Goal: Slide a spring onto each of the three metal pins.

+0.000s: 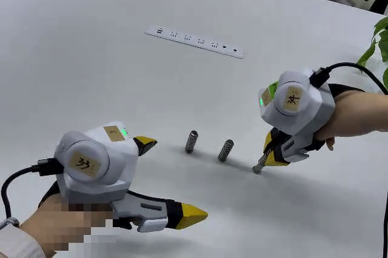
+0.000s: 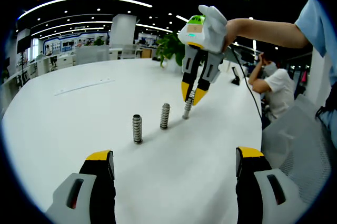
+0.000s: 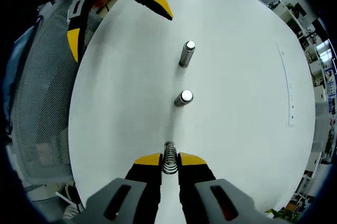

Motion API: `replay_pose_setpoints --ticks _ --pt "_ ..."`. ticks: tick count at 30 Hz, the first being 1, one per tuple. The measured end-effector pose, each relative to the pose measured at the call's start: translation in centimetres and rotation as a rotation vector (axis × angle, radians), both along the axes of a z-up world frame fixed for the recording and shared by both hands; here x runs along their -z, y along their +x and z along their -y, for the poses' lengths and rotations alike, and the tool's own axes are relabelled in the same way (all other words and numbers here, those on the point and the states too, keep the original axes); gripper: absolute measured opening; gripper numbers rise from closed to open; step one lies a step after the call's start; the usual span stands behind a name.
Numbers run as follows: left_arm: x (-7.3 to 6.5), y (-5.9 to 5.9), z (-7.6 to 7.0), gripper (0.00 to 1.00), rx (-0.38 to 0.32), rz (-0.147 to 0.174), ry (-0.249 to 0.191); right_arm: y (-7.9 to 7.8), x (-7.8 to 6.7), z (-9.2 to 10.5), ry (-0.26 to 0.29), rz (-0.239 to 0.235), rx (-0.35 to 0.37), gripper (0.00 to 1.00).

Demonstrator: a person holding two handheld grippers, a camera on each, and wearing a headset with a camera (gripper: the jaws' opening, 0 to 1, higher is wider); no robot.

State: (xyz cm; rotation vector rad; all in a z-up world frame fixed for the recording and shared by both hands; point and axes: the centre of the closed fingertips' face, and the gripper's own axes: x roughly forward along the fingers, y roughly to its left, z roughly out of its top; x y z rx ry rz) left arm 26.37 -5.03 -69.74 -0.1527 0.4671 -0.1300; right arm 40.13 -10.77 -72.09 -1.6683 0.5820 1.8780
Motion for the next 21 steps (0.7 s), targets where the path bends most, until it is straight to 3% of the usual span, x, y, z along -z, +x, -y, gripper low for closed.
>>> replay_pose_setpoints --ticks 9,21 --pt "0.2 0.0 0.2 0.97 0.006 -0.006 -0.009 0.0 1.4 -0.2 -0.013 -0.001 0.000 0.13" --pt "0.3 0.1 0.3 0.97 0.009 -0.007 -0.013 -0.1 1.7 -0.2 -0.015 -0.001 0.001 0.13"
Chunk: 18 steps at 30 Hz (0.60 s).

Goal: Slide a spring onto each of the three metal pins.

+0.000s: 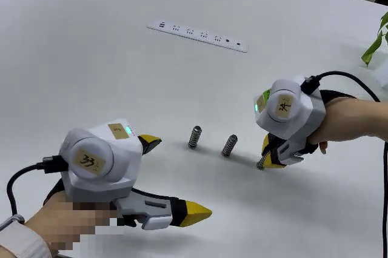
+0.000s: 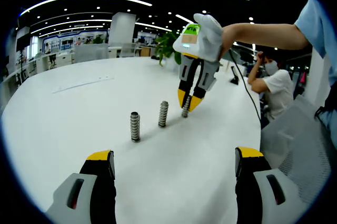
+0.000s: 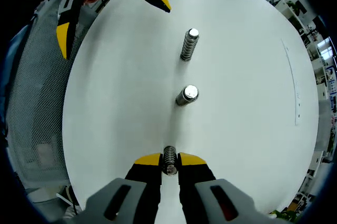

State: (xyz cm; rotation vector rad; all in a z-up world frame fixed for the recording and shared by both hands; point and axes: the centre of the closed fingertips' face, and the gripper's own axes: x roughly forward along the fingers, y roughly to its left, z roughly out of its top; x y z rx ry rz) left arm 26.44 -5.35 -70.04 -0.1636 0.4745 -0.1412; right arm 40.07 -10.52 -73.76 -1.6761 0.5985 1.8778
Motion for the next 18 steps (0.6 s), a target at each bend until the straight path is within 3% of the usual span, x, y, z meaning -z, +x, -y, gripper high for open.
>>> replay_pose_setpoints --ticks 5,14,18 --pt "-0.05 0.04 0.22 0.97 0.005 -0.001 0.003 -0.18 -0.03 -0.16 0.016 -0.016 0.004 0.13" --pt "-0.09 0.00 0.36 0.96 0.010 0.000 0.003 0.03 -0.59 -0.35 0.074 -0.029 0.037 0.38" --pt "-0.34 0.05 0.61 0.96 0.013 0.000 0.004 0.57 -0.70 -0.29 0.119 -0.036 0.076 0.57"
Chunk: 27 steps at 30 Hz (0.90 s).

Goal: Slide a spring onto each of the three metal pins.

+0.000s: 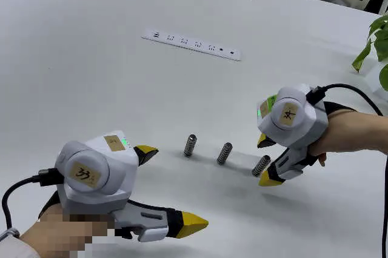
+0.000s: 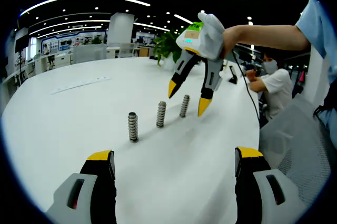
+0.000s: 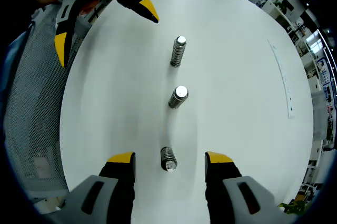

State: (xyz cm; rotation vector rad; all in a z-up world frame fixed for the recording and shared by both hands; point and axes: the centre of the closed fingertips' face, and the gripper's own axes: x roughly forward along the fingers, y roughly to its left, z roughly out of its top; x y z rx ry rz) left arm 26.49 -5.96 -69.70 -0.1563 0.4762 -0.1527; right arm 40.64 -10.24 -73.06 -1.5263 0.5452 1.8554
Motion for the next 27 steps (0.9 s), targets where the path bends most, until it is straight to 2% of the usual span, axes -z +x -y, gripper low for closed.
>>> replay_pose_setpoints --ticks 4,6,7,11,12,16,19,25,27 --pt "-0.1 0.0 0.1 0.96 0.000 -0.001 0.000 0.3 -0.2 -0.3 0.071 -0.018 0.079 0.77" --pt "-0.1 -0.1 0.0 0.96 0.000 0.000 0.002 0.2 -0.4 -0.2 0.111 -0.045 0.149 0.85" --pt "-0.1 -0.1 0.0 0.96 -0.002 0.001 0.003 -0.1 -0.6 -0.1 0.136 -0.067 0.171 0.88" --pt "-0.1 -0.1 -0.3 0.96 -0.006 0.003 0.003 0.1 -0.9 0.3 0.208 -0.077 0.244 0.98" --pt "-0.2 -0.1 -0.3 0.96 -0.005 0.005 0.004 0.2 -1.2 0.1 0.245 -0.096 0.277 0.99" --pt "-0.4 -0.2 -0.5 0.96 -0.006 0.005 0.010 -0.2 -2.1 0.3 0.319 -0.175 0.375 0.99" --pt "-0.7 -0.2 -0.7 0.96 -0.013 0.009 0.013 -0.1 -2.6 0.8 0.362 -0.186 0.398 0.99" --pt "-0.8 -0.3 -1.5 0.96 -0.023 0.011 0.017 -1.5 -3.7 2.3 0.431 -0.230 0.438 0.99" --pt "-0.7 -0.4 -1.7 0.96 -0.026 0.010 0.018 -1.9 -3.7 2.9 0.444 -0.258 0.462 0.99"
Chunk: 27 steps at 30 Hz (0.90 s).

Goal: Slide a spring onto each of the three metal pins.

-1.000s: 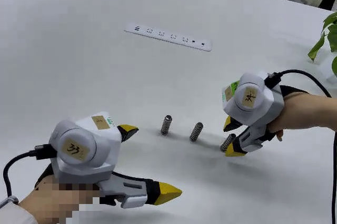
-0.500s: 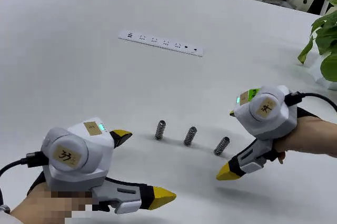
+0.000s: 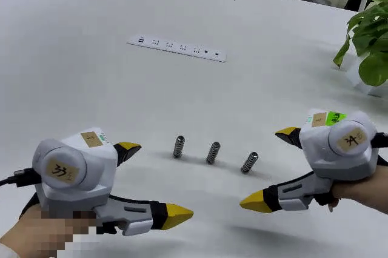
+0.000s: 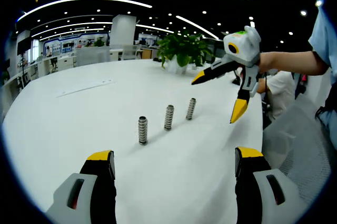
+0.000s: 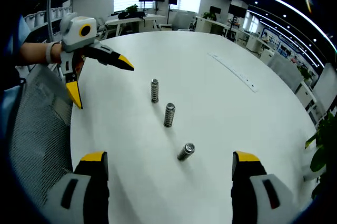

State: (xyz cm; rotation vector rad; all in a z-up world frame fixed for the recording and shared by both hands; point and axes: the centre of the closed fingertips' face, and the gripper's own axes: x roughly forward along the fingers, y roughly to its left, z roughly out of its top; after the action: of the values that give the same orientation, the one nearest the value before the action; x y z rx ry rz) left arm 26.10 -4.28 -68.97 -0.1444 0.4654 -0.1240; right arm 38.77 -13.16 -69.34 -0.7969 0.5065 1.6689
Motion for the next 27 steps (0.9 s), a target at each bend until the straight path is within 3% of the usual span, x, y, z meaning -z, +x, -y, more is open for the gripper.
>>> replay_pose_setpoints --ticks 15,27 --pt "-0.1 -0.4 -0.7 0.97 -0.006 -0.014 0.015 -2.6 -0.1 4.0 0.064 -0.075 0.095 0.99" --pt "-0.6 -0.8 -0.5 0.96 -0.011 -0.026 0.033 -3.5 0.0 6.2 0.095 -0.121 0.161 0.99"
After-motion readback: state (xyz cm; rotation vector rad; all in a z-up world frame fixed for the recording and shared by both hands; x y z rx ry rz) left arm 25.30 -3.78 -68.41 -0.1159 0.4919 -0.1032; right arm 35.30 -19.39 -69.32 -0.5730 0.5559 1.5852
